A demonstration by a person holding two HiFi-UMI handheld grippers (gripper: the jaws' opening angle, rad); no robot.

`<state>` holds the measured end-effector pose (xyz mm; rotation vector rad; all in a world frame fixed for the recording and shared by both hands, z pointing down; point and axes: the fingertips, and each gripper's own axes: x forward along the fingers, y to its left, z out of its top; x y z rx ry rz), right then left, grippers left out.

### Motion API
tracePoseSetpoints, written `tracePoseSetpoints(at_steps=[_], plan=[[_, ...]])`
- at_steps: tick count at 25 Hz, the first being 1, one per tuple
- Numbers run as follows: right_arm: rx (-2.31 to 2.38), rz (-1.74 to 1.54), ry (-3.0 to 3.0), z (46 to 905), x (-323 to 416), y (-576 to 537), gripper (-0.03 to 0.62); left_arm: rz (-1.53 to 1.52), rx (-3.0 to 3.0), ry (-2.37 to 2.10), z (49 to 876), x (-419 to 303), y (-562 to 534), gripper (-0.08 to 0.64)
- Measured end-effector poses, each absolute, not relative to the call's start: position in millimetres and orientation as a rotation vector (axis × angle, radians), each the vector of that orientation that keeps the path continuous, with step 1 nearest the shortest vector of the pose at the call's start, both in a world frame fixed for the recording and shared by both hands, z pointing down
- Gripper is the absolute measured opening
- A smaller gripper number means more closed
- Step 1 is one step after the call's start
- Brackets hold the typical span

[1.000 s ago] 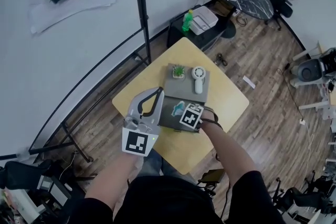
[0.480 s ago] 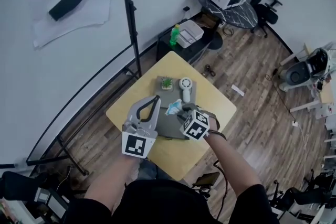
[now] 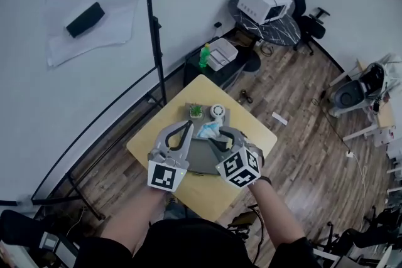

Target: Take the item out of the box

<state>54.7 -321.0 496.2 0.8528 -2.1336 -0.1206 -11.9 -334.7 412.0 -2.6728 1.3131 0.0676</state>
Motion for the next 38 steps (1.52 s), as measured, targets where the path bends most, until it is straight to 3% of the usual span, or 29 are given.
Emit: tracePoseSetpoints(at_steps=[11, 18, 38], plan=[[1.277, -0.335, -2.337, 410.8, 51.8, -309.3, 0.132, 0.083, -2.667, 1.282, 397.2, -12.6, -328.6, 0.0], [1.549, -0.287, -2.467, 382.7, 71.8, -296.3, 0.132, 0.08, -2.656, 1.278, 392.8, -16.6, -321.8, 0.0], [1.82, -0.165, -2.515, 394.0, 118.7, -280.9, 0.13, 0.049, -2.659, 1.304, 398.0, -34.6, -312.1, 0.0]])
